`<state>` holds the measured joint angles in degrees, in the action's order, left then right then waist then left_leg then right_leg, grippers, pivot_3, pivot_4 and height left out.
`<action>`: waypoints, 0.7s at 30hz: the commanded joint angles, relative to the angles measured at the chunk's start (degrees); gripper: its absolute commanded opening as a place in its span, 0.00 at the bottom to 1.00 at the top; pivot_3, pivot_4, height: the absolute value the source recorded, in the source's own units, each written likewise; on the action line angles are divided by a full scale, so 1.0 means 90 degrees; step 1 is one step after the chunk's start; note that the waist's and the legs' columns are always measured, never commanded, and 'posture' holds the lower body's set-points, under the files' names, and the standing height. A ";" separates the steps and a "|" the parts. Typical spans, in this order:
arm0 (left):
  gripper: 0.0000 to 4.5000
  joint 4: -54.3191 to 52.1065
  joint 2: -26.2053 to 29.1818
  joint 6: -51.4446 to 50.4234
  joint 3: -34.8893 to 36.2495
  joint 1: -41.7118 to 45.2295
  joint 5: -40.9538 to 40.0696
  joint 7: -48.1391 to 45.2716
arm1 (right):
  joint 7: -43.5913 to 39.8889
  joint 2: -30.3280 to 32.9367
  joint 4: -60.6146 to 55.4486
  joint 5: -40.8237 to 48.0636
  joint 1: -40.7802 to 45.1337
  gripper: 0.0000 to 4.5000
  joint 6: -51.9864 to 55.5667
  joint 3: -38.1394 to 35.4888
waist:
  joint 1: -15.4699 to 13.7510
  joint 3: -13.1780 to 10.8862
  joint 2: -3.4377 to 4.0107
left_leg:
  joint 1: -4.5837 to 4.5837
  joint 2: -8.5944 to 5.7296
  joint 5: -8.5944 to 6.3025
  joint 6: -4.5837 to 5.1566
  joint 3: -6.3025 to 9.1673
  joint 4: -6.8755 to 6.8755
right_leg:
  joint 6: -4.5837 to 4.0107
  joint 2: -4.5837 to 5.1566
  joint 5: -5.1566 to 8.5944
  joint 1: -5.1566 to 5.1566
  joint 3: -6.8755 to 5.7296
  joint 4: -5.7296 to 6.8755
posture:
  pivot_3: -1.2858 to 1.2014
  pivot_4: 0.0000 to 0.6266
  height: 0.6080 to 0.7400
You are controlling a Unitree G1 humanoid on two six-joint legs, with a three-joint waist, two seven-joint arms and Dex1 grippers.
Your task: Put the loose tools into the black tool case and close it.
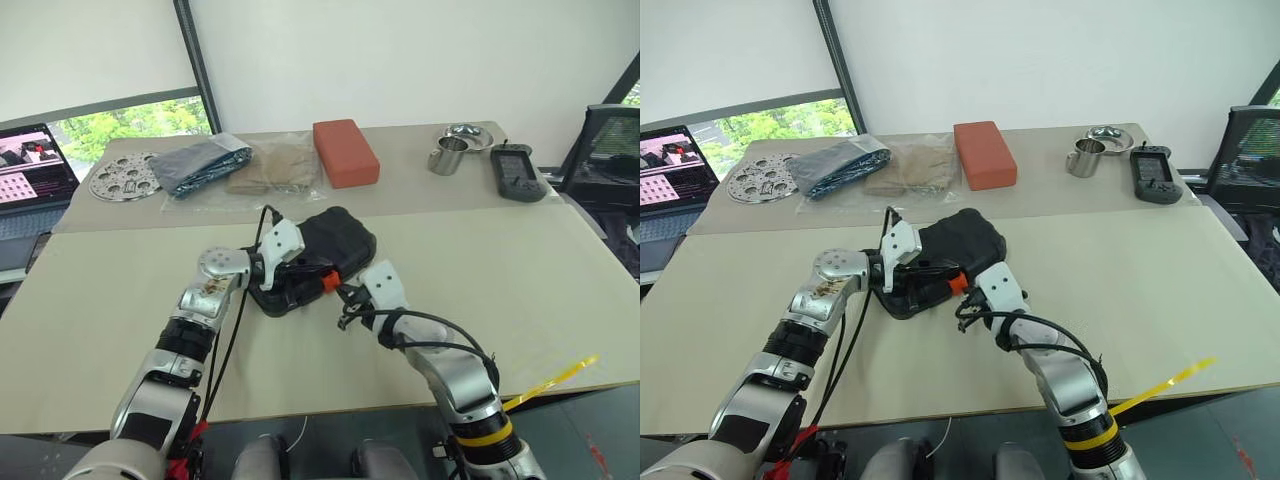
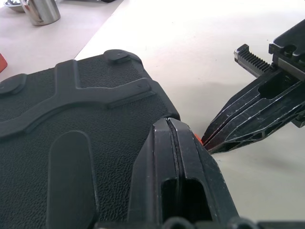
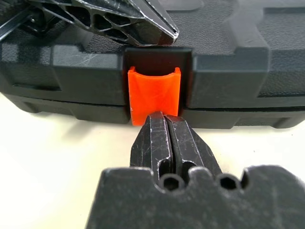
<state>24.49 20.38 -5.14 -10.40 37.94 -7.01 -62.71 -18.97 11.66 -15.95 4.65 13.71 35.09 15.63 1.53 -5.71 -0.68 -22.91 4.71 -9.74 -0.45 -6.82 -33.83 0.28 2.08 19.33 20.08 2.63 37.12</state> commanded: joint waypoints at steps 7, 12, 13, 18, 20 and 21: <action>0.00 0.0284 -0.0021 -0.0154 -0.0170 -0.0289 0.0113 0.0011 | -0.0078 -0.0121 -0.0077 -0.0079 0.0245 0.03 -0.0317 -0.0013 | 0.0036 0.0000 0.0001 | 0.0001 0.0002 0.0000 0.0000 0.0000 0.0000 | 0.0000 -0.0001 0.0000 0.0000 0.0000 0.0000 | 0.52 0.24 1.00; 0.00 0.0150 0.0162 -0.0105 0.0547 -0.0310 -0.0279 0.0373 | -0.0480 0.0383 -0.0404 0.0096 -0.0158 0.03 -0.0424 -0.0400 | 0.0013 -0.0002 -0.0002 | -0.0007 0.0000 0.0000 0.0000 0.0000 0.0000 | 0.0000 0.0002 0.0000 0.0003 0.0000 -0.0002 | 0.52 0.24 1.00; 0.00 0.0015 0.0244 -0.0110 0.0740 -0.0376 -0.0405 0.0440 | -0.0658 0.0539 -0.0447 0.0188 -0.0254 0.03 -0.0536 -0.0532 | 0.0019 -0.0003 -0.0004 | -0.0013 0.0000 0.0000 0.0000 0.0000 0.0001 | 0.0000 0.0002 0.0000 0.0008 0.0000 -0.0003 | 0.52 0.24 1.00; 0.12 -0.1217 0.0804 -0.0324 0.1688 -0.1192 -0.0983 0.0736 | -0.1601 0.1218 -0.0177 0.0943 -0.0488 0.19 -0.0959 -0.1462 | 0.0105 -0.0018 -0.0014 | -0.0022 0.0002 -0.0001 0.0001 0.0000 0.0008 | -0.0001 0.0000 0.0000 0.0018 0.0004 -0.0008 | 0.52 0.24 1.00; 0.24 -0.1928 0.1045 -0.0654 0.2218 -0.1786 -0.1403 0.0878 | -0.2103 0.1516 0.0235 0.1244 -0.0461 0.34 -0.1330 -0.1882 | 0.0126 -0.0030 -0.0020 | -0.0019 0.0006 -0.0002 0.0001 0.0000 0.0015 | -0.0001 0.0000 0.0000 0.0016 0.0008 -0.0011 | 0.52 0.24 1.00; 0.32 -0.2286 0.1130 -0.0877 0.2463 -0.2101 -0.1637 0.0962 | -0.2336 0.1665 0.0477 0.1325 -0.0426 0.41 -0.1579 -0.2028 | 0.0114 -0.0039 -0.0026 | -0.0020 0.0006 -0.0002 0.0001 -0.0001 0.0021 | -0.0001 -0.0001 0.0000 0.0017 0.0008 -0.0016 | 0.52 0.24 1.00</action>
<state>10.14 29.07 -10.15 7.08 21.35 -17.70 -55.55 -36.13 25.36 -13.65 13.99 8.89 25.49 0.80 2.56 -6.06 -0.92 -23.07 4.79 -9.76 -0.44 -6.82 -33.63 0.27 2.09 19.33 20.22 2.70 36.97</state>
